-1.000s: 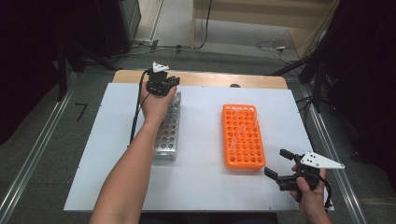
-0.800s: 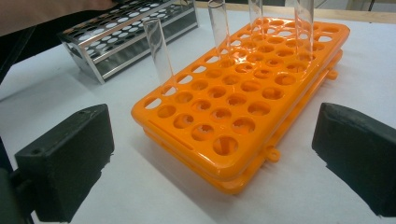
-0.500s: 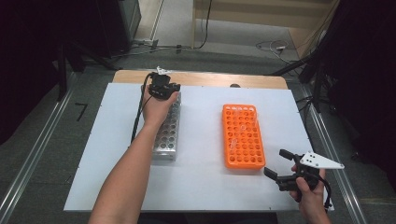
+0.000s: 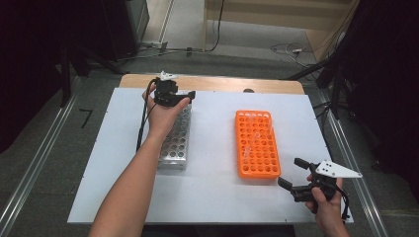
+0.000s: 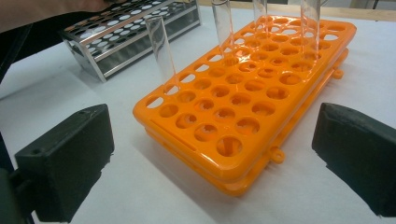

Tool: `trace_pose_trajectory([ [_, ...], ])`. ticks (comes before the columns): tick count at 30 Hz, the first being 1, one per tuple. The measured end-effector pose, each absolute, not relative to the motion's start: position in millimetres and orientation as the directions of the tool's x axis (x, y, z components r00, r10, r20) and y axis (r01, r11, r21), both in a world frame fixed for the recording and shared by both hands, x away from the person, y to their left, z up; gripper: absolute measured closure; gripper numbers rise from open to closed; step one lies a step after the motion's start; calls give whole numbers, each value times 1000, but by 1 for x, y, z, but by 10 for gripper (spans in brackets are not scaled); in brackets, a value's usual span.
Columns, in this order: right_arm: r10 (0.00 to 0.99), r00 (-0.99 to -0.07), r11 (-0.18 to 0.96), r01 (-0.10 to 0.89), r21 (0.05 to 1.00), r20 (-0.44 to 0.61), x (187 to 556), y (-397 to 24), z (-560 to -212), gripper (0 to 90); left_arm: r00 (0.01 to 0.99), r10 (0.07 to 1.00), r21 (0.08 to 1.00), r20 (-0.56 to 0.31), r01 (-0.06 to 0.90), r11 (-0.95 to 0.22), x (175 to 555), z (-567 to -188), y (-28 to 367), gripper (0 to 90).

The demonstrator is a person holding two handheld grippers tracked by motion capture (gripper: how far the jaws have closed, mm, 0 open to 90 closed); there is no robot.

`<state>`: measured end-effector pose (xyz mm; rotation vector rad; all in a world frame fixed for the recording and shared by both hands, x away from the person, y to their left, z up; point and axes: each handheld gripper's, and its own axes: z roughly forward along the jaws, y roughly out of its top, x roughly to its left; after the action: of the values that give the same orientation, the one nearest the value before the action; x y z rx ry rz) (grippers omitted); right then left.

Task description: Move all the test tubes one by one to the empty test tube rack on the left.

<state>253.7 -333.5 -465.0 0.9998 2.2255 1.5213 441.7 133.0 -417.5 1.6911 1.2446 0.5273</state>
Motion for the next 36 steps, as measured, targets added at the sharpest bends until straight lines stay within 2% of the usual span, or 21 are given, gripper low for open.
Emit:
trace_pose_trajectory([
  [5, 668, -727, 216, 393, 894, 158, 254, -332, -465, 0, 427, 882, 880, -200, 474, -30, 421, -414, 138, 95],
  [7, 667, -729, 218, 390, 894, 155, 254, -331, -465, 0, 437, 874, 885, -213, 465, -17, 411, -412, 141, 84],
  [11, 665, -731, 223, 389, 894, 152, 255, -329, -465, 0, 462, 862, 896, -209, 443, -21, 393, -410, 144, 2],
  [16, 659, -738, 237, 386, 892, 145, 254, -325, -463, 0, 498, 834, 904, -237, 428, 1, 372, -409, 146, 0],
  [22, 662, -735, 239, 393, 888, 147, 256, -321, -463, 0, 541, 817, 923, -198, 384, -31, 334, -410, 142, 0],
  [36, 652, -748, 261, 378, 888, 126, 262, -302, -451, 0, 548, 817, 933, -179, 359, -36, 274, -427, 138, 0],
])
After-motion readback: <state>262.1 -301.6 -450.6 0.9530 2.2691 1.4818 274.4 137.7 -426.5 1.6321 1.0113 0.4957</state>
